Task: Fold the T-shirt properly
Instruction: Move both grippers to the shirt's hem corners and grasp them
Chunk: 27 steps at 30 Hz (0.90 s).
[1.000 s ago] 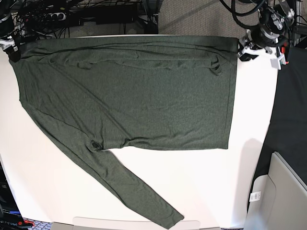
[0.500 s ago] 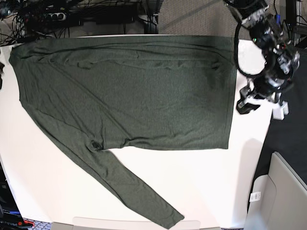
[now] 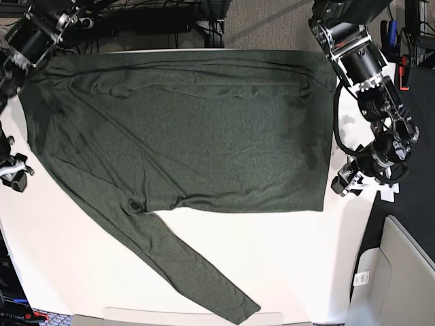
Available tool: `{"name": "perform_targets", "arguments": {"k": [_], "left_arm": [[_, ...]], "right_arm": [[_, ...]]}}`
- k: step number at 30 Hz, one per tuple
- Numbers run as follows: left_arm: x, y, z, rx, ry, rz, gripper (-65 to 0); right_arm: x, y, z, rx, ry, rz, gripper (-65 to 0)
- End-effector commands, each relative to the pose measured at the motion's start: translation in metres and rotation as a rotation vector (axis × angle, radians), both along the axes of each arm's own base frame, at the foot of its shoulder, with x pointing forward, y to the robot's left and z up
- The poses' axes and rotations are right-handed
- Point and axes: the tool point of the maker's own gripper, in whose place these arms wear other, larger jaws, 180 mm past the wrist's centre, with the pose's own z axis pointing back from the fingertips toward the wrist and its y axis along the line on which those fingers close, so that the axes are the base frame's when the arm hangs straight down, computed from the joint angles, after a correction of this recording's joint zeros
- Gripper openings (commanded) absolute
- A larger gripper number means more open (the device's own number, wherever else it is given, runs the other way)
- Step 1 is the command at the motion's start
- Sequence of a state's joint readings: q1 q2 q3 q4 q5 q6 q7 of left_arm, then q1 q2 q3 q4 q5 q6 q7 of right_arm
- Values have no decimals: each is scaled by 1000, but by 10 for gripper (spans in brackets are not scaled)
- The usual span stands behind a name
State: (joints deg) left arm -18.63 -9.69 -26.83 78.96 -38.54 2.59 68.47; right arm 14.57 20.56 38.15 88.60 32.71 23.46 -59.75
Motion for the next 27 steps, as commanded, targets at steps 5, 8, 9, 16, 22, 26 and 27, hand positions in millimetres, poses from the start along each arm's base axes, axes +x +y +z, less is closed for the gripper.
{"name": "perform_targets", "arguments": {"k": [5, 8, 9, 16, 22, 26, 27], "left_arm": [[26, 11, 1, -4, -63, 71, -404], [39, 4, -6, 38, -89, 74, -404], [43, 2, -8, 59, -104, 76, -404], [55, -19, -34, 200, -111, 30, -404], [57, -33, -52, 265, -109, -9, -404], [52, -43, -62, 271, -87, -48, -404], [52, -47, -63, 271, -85, -59, -404]], "right_arm": [[26, -7, 24, -3, -72, -4, -451], [35, -3, 23, 11, -85, 5, -451], [38, -2, 24, 15, -88, 7, -451], [40, -2, 22, 25, -87, 6, -451], [38, -7, 25, 20, -91, -3, -451], [38, -7, 25, 20, -91, -3, -451], [39, -7, 25, 21, -93, -3, -451]]}}
